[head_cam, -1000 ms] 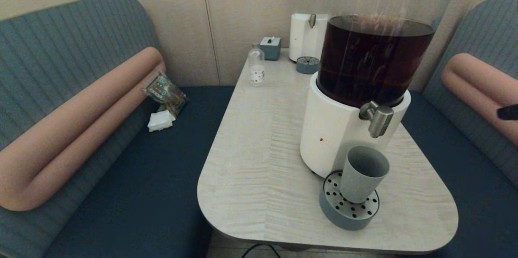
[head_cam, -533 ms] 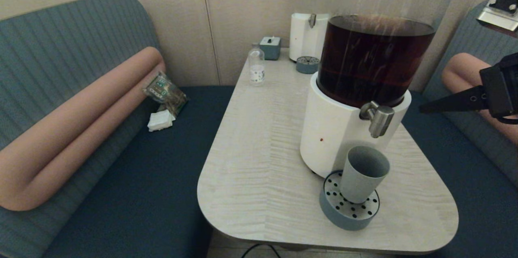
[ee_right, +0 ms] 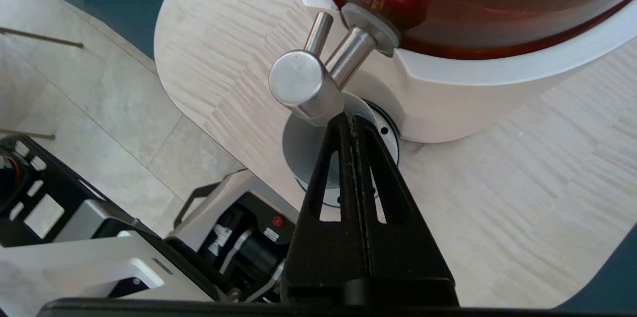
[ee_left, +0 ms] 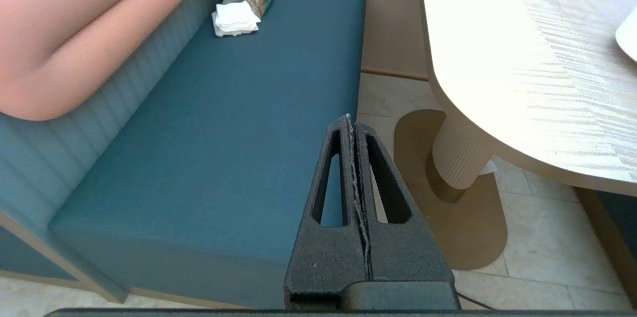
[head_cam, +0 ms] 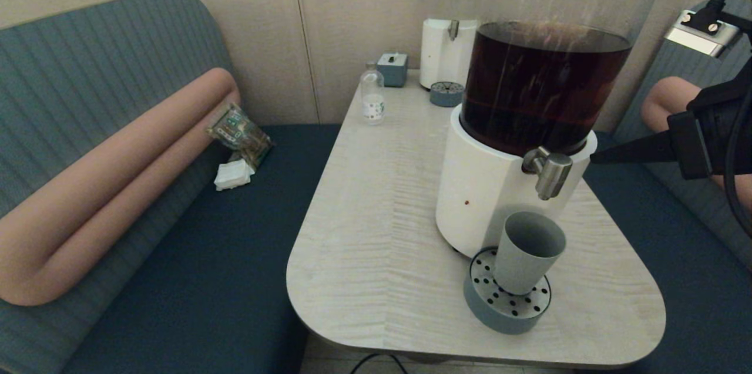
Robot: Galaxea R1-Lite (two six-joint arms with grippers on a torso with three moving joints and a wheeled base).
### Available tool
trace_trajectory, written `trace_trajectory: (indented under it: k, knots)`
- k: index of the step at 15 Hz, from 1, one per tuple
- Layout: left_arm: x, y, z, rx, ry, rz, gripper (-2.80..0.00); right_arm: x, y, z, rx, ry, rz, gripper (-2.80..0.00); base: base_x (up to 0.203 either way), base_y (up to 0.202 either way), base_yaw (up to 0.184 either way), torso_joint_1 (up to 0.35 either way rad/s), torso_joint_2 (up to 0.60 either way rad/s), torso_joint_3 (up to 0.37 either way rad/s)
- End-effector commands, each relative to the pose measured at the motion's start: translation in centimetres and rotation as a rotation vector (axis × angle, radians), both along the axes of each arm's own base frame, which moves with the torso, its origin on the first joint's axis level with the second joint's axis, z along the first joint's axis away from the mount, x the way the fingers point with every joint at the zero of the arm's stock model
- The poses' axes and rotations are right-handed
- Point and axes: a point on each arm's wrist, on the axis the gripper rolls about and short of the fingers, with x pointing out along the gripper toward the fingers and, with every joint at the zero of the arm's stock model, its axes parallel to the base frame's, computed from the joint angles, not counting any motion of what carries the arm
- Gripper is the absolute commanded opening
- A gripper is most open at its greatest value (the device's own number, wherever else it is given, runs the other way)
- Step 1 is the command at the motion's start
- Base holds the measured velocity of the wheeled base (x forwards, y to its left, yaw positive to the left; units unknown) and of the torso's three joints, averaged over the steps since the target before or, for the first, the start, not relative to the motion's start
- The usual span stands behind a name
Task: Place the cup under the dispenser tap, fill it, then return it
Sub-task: Turn on the faucet
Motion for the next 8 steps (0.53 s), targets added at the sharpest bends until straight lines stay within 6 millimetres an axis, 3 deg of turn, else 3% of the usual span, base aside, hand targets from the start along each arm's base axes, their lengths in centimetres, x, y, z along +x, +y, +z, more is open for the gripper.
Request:
trace_trajectory:
  k: [1, 8]
  knots:
    - [0.02, 0.0, -0.03, -0.001, 0.003, 0.001, -2.8, 0.01, 0.02, -0.11, -0.008, 0.001, 0.009, -2.8, 0.0, 0.0, 0.0, 0.0, 0.0, 0.0]
    - [0.02, 0.0, -0.03, -0.001, 0.003, 0.001, -2.8, 0.81, 0.68, -0.31, -0.053, -0.076, 0.07, -2.8, 0.0, 0.0, 0.0, 0.0, 0.0, 0.0]
